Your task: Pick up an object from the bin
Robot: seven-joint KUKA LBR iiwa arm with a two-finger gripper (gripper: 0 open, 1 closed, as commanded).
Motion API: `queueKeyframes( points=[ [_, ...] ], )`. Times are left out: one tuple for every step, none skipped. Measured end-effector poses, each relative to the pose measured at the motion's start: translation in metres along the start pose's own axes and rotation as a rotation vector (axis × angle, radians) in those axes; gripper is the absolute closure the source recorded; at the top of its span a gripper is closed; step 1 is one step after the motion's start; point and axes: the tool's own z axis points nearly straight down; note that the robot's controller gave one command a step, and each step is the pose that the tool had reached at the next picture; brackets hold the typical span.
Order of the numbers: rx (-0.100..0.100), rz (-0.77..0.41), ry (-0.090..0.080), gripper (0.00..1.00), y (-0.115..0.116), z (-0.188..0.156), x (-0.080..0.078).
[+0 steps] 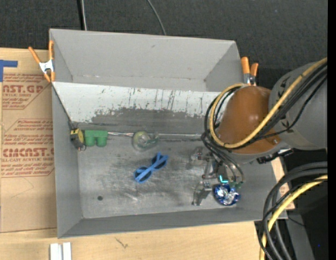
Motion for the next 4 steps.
queueKeyframes(
  points=[
    [0.004,-0.088,-0.010,0.00,-0.071,-0.021,-0.008],
    [0.002,-0.090,-0.012,0.00,-0.120,0.037,0.014],
    [0.000,-0.095,-0.007,1.00,-0.117,0.034,0.013],
    [0.004,-0.092,-0.017,1.00,-0.112,-0.087,-0.012]
  ],
)
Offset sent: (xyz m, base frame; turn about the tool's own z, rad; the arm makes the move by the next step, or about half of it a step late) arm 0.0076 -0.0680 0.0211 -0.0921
